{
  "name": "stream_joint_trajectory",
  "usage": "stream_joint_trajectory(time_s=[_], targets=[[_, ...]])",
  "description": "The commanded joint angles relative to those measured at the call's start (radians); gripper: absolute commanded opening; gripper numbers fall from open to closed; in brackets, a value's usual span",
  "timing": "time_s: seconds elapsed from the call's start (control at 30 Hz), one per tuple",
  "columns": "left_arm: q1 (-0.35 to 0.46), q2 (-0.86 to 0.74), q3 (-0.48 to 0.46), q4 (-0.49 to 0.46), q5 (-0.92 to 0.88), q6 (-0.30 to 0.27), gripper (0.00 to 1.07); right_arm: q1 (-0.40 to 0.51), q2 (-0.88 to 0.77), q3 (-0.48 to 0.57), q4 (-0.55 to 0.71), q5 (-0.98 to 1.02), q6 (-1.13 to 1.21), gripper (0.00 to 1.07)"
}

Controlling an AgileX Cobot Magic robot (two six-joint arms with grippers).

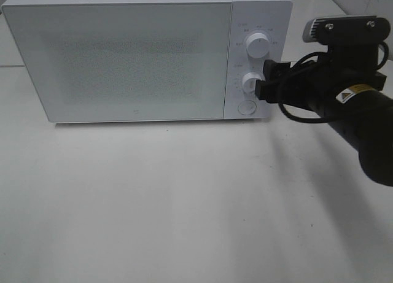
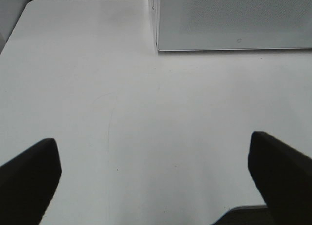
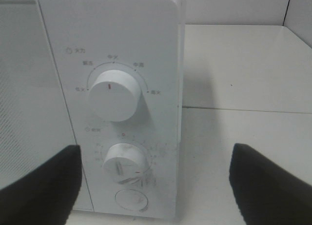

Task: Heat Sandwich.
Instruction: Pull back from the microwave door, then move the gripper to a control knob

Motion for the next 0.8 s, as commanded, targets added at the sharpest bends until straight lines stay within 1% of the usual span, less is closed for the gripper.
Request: stream_joint_trajectory(time_s=[0.03, 0.27, 0.63, 0.7, 0.8], targets=[[-0.001, -0.023, 0.001, -0.003, -0.010, -0.002, 0.98, 0.046, 0.051, 0.002, 0.030, -0.094, -0.017, 0.76], [-0.001, -0.023, 0.001, -0.003, -0.010, -0.002, 0.98, 0.057, 0.135, -0.009, 0.043, -0.164, 0.028, 0.76], [-0.001, -0.023, 0.001, -0.003, -0.010, -0.002, 0.98, 0.057, 0.268, -0.134, 0.044, -0.173, 0.029, 0.76], [-0.001, -0.023, 0.001, -0.003, -0.010, -0.002, 0.98, 0.057, 0.281, -0.144, 0.043, -0.172, 0.031, 0.76], [-0.001, -0.023, 0.001, -0.003, -0.010, -0.002, 0.98, 0.057, 0.322, -0.177, 0.043, -0.177, 0.065, 0.76]])
